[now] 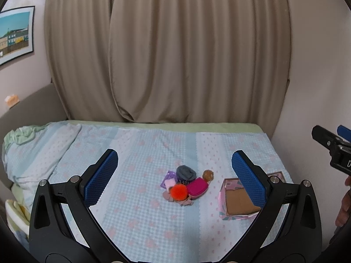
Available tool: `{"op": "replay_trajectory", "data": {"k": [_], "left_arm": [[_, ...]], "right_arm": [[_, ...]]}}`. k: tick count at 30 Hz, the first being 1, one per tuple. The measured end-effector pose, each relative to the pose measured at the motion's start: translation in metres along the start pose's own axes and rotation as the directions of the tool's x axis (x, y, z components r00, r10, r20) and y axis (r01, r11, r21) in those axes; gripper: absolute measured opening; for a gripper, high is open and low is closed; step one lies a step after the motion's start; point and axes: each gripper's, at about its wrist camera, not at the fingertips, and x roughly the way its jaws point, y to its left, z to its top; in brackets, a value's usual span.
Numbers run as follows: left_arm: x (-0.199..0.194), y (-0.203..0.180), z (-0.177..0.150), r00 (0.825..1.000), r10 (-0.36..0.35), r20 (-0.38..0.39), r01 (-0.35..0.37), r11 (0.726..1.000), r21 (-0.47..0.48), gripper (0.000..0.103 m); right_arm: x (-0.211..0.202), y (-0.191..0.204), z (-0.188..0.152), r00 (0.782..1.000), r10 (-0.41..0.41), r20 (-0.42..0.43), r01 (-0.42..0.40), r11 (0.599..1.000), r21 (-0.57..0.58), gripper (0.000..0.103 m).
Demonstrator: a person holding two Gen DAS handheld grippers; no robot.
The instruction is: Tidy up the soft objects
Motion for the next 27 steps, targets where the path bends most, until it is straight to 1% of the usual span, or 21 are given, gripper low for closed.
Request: {"op": "replay_trajectory", "data": {"k": [4,6,10,13,15,19,22,24,27], "left_arm": [[0.008,-0.005,-0.007,1.000,0.022,-0.010,-0.021,0.999,0.032,0.103],[0.017,-0.007,-0.015,0.999,0.012,-0.037,-0.010,0.999,0.050,0.103],[0.040,-0.006,-0.034,0.995,-0.018,-0.095,0.028,0.994,0.102,0.103],[0.057,0.000,-0.049,0.993,-0.045,-0.111,0.060,0.989,0.136,0.103],[0.076,0.007,-0.059,0.988,-0.073,-0.139,0.095,0.982,0.161,0.103],[0.117,0.020,-0.079,0.978,-0.127,-0.165,0.163,0.960,0.229,0.103],[0.156,0.028,-0.099,0.970,-0.163,-0.183,0.211,0.936,0.281,0.103],[0.187,0.032,-0.114,0.960,-0.191,-0.206,0.248,0.921,0.302,0.103],[0.234,0.036,-0.140,0.939,-0.227,-0.259,0.305,0.895,0.324,0.103]], "right_arm": [[0.011,0.000,-0.002,1.000,0.013,0.005,-0.012,1.000,-0.024,0.103],[0.018,0.003,-0.007,1.000,0.024,-0.011,-0.024,1.000,-0.014,0.103],[0.042,0.014,-0.018,0.994,0.058,-0.094,-0.055,0.998,0.037,0.103],[0.065,0.028,-0.028,0.985,0.064,-0.158,-0.056,0.997,0.058,0.103],[0.083,0.036,-0.034,0.977,0.068,-0.204,-0.051,0.995,0.086,0.103],[0.125,0.053,-0.051,0.956,0.085,-0.281,-0.043,0.987,0.154,0.103],[0.165,0.068,-0.071,0.937,0.068,-0.343,-0.013,0.987,0.159,0.103],[0.188,0.076,-0.086,0.928,0.056,-0.368,0.001,0.988,0.153,0.103],[0.230,0.088,-0.112,0.909,0.061,-0.412,0.004,0.988,0.154,0.103]]}}
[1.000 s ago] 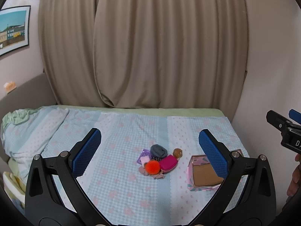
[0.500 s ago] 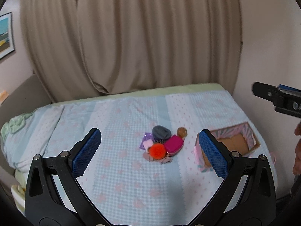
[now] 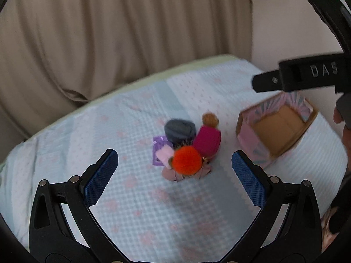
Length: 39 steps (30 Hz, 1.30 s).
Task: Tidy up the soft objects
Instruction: 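Grasp the orange pompom with the left tool while the right tool grasps the pink purse, then lift the orange pompom and pink purse and carry both over the cardboard box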
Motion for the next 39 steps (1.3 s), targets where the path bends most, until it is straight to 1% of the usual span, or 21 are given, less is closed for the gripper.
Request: {"op": "replay_trajectory", "data": {"k": [2,4,7,10,12,14,16,19,23,24,25,26,27,28,29,30,32,35,39], "left_arm": [[0.034,0.003,-0.012,1.000,-0.023,-0.020,0.024,0.999,0.036,0.103],[0.057,0.003,-0.021,0.999,-0.042,-0.034,0.045,0.997,0.064,0.103],[0.092,-0.001,-0.034,0.996,-0.071,-0.054,0.076,0.991,0.106,0.103],[0.124,-0.005,-0.041,0.991,-0.104,-0.082,0.114,0.986,0.123,0.102],[0.145,-0.007,-0.044,0.986,-0.135,-0.096,0.146,0.982,0.119,0.101],[0.162,-0.010,-0.046,0.984,-0.147,-0.103,0.160,0.979,0.127,0.098],[0.177,-0.013,-0.048,0.981,-0.157,-0.110,0.171,0.976,0.135,0.094],[0.201,-0.021,-0.053,0.978,-0.162,-0.129,0.180,0.973,0.142,0.088],[0.221,-0.026,-0.061,0.974,-0.159,-0.160,0.181,0.974,0.138,0.082],[0.225,-0.026,-0.063,0.973,-0.158,-0.168,0.182,0.974,0.136,0.079],[0.228,-0.027,-0.065,0.972,-0.158,-0.175,0.183,0.974,0.134,0.076],[0.232,-0.027,-0.068,0.970,-0.157,-0.186,0.183,0.974,0.132,0.071],[0.234,-0.028,-0.069,0.969,-0.157,-0.192,0.183,0.974,0.131,0.068],[0.237,-0.028,-0.071,0.967,-0.158,-0.199,0.185,0.974,0.128,0.059],[0.239,-0.027,-0.073,0.966,-0.160,-0.205,0.187,0.974,0.124,0.048],[0.242,-0.026,-0.074,0.964,-0.159,-0.213,0.187,0.975,0.120,0.045],[0.246,-0.025,-0.076,0.961,-0.148,-0.233,0.179,0.977,0.117,0.041],[0.246,-0.021,-0.077,0.958,-0.164,-0.234,0.191,0.977,0.099,0.038],[0.241,-0.015,-0.073,0.957,-0.177,-0.230,0.201,0.976,0.086,0.037]], "right_arm": [[0.028,0.003,-0.003,0.999,0.014,-0.037,-0.013,1.000,0.022,0.103],[0.061,0.002,-0.006,0.997,0.026,-0.077,-0.022,0.998,0.051,0.103],[0.102,-0.002,-0.008,0.989,0.045,-0.138,-0.032,0.995,0.099,0.099],[0.146,-0.002,-0.010,0.975,0.047,-0.216,-0.019,0.991,0.133,0.099],[0.171,0.003,-0.011,0.964,0.043,-0.261,-0.016,0.994,0.105,0.098],[0.192,0.006,-0.010,0.955,0.046,-0.294,-0.018,0.995,0.098,0.095],[0.216,-0.001,-0.010,0.942,0.063,-0.331,-0.014,0.989,0.147,0.093],[0.243,-0.011,-0.011,0.926,0.071,-0.370,0.003,0.981,0.195,0.092],[0.263,-0.016,-0.013,0.913,0.100,-0.396,-0.005,0.972,0.234,0.091],[0.267,-0.016,-0.014,0.907,0.110,-0.407,-0.010,0.971,0.240,0.090],[0.272,-0.018,-0.014,0.903,0.119,-0.412,-0.013,0.968,0.251,0.084],[0.277,-0.018,-0.015,0.899,0.121,-0.420,-0.012,0.967,0.255,0.082],[0.281,-0.018,-0.014,0.898,0.122,-0.422,-0.011,0.966,0.257,0.082],[0.282,-0.019,-0.015,0.900,0.119,-0.420,-0.009,0.967,0.255,0.079],[0.283,-0.019,-0.015,0.902,0.113,-0.417,-0.005,0.968,0.251,0.074],[0.283,-0.020,-0.015,0.903,0.106,-0.416,-0.001,0.969,0.246,0.071],[0.280,-0.020,-0.016,0.907,0.091,-0.412,0.010,0.972,0.236,0.063],[0.276,-0.021,-0.017,0.913,0.074,-0.402,0.022,0.973,0.228,0.053],[0.271,-0.024,-0.019,0.921,0.078,-0.383,0.017,0.971,0.237,0.046]]}}
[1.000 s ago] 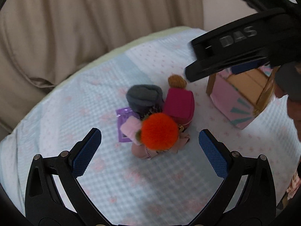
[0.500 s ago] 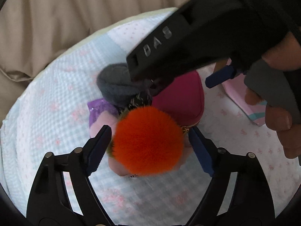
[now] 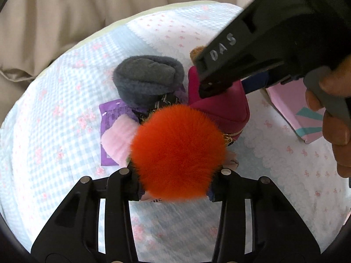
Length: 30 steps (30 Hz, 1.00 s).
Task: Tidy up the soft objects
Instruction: 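Lift the orange pompom and pink purse and carry both over the cardboard box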
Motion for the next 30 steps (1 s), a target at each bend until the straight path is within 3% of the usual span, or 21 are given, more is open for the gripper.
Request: {"op": "replay_trajectory", "data": {"k": [5,14,20,30], "left_arm": [[-0.011,0.009,0.001,1.000,-0.006,0.012,0.006,1.000,-0.020,0.036],[-0.051,0.028,0.008,0.999,-0.002,0.049,0.006,0.997,-0.083,0.036],[-0.093,0.041,0.015,0.997,0.012,0.077,-0.003,0.992,-0.123,0.036],[-0.206,0.051,0.041,0.988,0.048,0.149,-0.013,0.973,-0.231,0.036]], "right_arm": [[-0.011,-0.003,-0.005,0.999,0.008,0.040,-0.008,1.000,-0.003,0.040],[-0.049,-0.002,-0.010,0.995,0.025,0.101,-0.024,1.000,-0.009,0.039],[-0.100,0.014,-0.013,0.987,0.033,0.156,-0.028,0.999,-0.038,0.039],[-0.214,0.031,-0.035,0.969,0.058,0.239,-0.035,0.995,-0.096,0.039]]}}
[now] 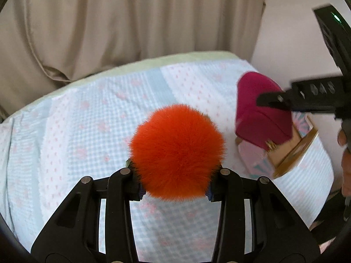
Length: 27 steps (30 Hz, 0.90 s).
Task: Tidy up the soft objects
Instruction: 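Lift the orange pompom and pink purse and carry both over the cardboard box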
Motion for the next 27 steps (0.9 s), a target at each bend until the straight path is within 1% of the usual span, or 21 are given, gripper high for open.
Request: {"op": "replay_trajectory", "data": {"k": [3,8,11,14,19,23,27], "left_arm": [[-0.032,-0.006,0.016,1.000,0.017,0.026,-0.016,0.999,-0.031,0.036],[-0.068,-0.034,0.040,0.997,0.055,0.062,-0.049,0.994,-0.096,0.036],[-0.086,-0.059,0.053,0.993,0.089,0.076,-0.077,0.986,-0.146,0.036],[-0.098,-0.085,0.056,0.990,0.114,0.087,-0.097,0.978,-0.185,0.036],[-0.095,-0.146,0.057,0.990,0.120,0.073,-0.099,0.965,-0.242,0.036],[-0.078,-0.192,0.063,0.994,0.091,0.052,-0.076,0.965,-0.249,0.036],[-0.055,-0.224,0.074,0.997,0.070,0.019,-0.063,0.968,-0.244,0.036]], "right_arm": [[-0.034,0.001,0.000,1.000,0.017,0.019,-0.017,1.000,-0.023,0.039],[-0.085,-0.007,-0.001,0.997,0.056,0.046,-0.052,0.996,-0.073,0.039],[-0.112,-0.022,-0.001,0.995,0.079,0.054,-0.072,0.992,-0.106,0.039],[-0.133,-0.046,-0.004,0.993,0.101,0.053,-0.093,0.987,-0.132,0.039],[-0.158,-0.101,-0.002,0.994,0.095,0.052,-0.084,0.981,-0.174,0.039],[-0.164,-0.146,0.006,0.997,0.063,0.045,-0.055,0.984,-0.168,0.039],[-0.163,-0.188,0.015,1.000,0.017,0.026,-0.013,0.988,-0.154,0.039]]}}
